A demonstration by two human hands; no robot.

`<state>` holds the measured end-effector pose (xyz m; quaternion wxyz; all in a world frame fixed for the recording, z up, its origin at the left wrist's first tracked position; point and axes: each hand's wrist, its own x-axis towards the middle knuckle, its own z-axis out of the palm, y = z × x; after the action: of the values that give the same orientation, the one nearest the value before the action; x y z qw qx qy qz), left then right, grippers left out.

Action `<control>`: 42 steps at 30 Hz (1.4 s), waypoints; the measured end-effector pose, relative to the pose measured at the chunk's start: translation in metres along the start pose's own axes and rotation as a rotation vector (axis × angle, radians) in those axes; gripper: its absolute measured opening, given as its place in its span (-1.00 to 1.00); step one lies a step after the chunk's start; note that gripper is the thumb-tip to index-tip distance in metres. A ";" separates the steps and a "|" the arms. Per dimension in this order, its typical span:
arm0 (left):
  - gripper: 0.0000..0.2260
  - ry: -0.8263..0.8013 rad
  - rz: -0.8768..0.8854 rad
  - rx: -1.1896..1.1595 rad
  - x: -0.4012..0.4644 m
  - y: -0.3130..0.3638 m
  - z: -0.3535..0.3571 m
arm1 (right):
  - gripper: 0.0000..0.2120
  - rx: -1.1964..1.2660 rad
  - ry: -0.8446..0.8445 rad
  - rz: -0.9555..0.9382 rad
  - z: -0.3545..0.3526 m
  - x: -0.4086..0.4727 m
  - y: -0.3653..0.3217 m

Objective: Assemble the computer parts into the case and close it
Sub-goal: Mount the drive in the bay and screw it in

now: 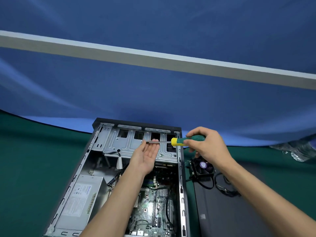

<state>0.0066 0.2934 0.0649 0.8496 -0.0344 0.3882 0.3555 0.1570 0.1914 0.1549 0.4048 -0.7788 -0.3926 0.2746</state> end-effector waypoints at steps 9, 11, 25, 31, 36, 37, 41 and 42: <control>-0.70 -0.034 -0.072 0.066 -0.002 0.009 -0.010 | -0.89 0.052 0.050 0.052 0.014 -0.005 -0.002; -0.74 -0.035 -0.096 0.109 -0.002 0.011 -0.011 | -0.90 0.119 0.079 0.069 0.015 -0.006 -0.002; -0.54 0.263 0.014 0.498 0.033 -0.002 -0.046 | -0.95 -0.127 0.137 0.025 0.016 0.020 -0.020; -0.37 0.193 0.022 0.408 0.050 -0.005 -0.048 | -0.94 -0.201 0.095 0.010 0.024 0.044 -0.025; -0.41 0.173 0.017 0.434 0.056 -0.002 -0.051 | -0.96 -0.279 0.075 0.004 0.029 0.057 -0.025; -0.41 0.180 0.024 0.440 0.057 -0.002 -0.051 | -0.96 -0.290 0.073 0.001 0.030 0.058 -0.025; -0.40 0.209 0.040 0.453 0.059 -0.004 -0.050 | -0.95 -0.309 0.061 -0.011 0.030 0.061 -0.026; -0.39 0.216 0.042 0.454 0.059 -0.004 -0.051 | -0.95 -0.315 0.055 -0.014 0.031 0.061 -0.026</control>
<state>0.0034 0.3074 -0.0119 0.7816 0.1277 0.5472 0.2708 0.1568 0.2647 0.1544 0.2900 -0.8372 -0.4250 0.1855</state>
